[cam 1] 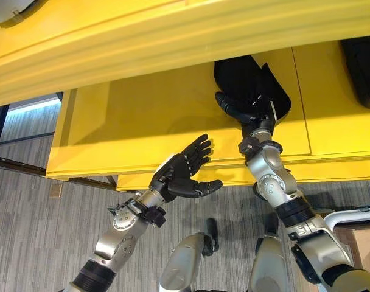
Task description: Move parts from the plastic box to the shelf.
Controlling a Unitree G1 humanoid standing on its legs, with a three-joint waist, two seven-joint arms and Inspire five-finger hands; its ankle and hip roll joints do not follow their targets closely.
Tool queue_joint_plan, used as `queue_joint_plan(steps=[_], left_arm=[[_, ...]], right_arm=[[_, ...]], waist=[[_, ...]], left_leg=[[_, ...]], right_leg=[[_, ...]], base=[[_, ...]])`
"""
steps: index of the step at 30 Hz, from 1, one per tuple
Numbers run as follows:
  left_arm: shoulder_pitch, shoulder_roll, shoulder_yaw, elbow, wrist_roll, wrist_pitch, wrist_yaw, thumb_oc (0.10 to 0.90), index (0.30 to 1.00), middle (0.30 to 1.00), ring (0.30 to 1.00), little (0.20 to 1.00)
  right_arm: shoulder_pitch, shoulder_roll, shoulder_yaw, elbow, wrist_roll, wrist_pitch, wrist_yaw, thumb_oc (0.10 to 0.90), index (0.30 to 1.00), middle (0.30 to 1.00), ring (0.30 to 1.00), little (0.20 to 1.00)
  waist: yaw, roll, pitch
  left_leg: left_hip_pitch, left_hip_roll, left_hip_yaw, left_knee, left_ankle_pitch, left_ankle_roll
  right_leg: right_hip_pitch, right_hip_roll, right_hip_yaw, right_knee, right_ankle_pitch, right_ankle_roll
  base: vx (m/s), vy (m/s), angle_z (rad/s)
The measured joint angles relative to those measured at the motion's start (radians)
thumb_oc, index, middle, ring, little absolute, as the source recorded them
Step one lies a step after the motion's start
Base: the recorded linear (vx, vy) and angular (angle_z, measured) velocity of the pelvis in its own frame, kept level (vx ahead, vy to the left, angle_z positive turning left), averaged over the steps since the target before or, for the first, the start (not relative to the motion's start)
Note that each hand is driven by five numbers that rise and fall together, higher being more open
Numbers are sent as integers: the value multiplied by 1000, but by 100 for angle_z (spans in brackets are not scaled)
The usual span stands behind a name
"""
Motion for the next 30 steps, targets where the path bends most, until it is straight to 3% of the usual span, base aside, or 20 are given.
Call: queue_joint_plan(steps=[3, 6, 10, 16, 30], left_arm=[[5, 0, 0, 0, 0, 0, 0, 900, 1000, 1000, 1000, 1000], [12, 0, -4, 0, 0, 0, -1, 900, 1000, 1000, 1000, 1000], [18, 0, -5, 0, 1, -1, -1, 900, 1000, 1000, 1000, 1000], [19, 2, -6, 2, 0, -1, -5, 900, 1000, 1000, 1000, 1000], [24, 52, -6, 2, -10, -1, -18, 900, 1000, 1000, 1000, 1000]], right_arm=[[1, 15, 2, 0, 31, -10, -3, 900, 1000, 1000, 1000, 1000], [4, 42, 4, 27, 84, -74, -20, 900, 1000, 1000, 1000, 1000], [10, 59, 1, 32, 252, -161, -15, 900, 1000, 1000, 1000, 1000], [21, 70, 4, 34, 460, -236, 55, 900, 1000, 1000, 1000, 1000], [49, 77, 34, 35, 620, -325, 143, 900, 1000, 1000, 1000, 1000]], waist=[[0, 7, -2], [1, 12, -6], [1, 22, -12], [0, 24, -14], [20, 27, -16]], left_leg=[[5, -1, 0, -5, 2, 0], [13, -5, 0, -11, 3, 0], [13, -11, 3, -15, 6, 5], [14, -11, 4, -17, 7, 5], [29, -11, 2, -44, 18, 3]], right_leg=[[4, 0, -1, -3, 1, 0], [11, -2, -1, -8, 2, -1], [11, -9, 0, -14, 5, -1], [12, -9, -1, -16, 7, -1], [45, -23, -54, -68, 33, -7]], base=[[0, 0, 0], [18, 40, 0], [0, 0, 0], [0, 0, 0], [2, 5, 0]])
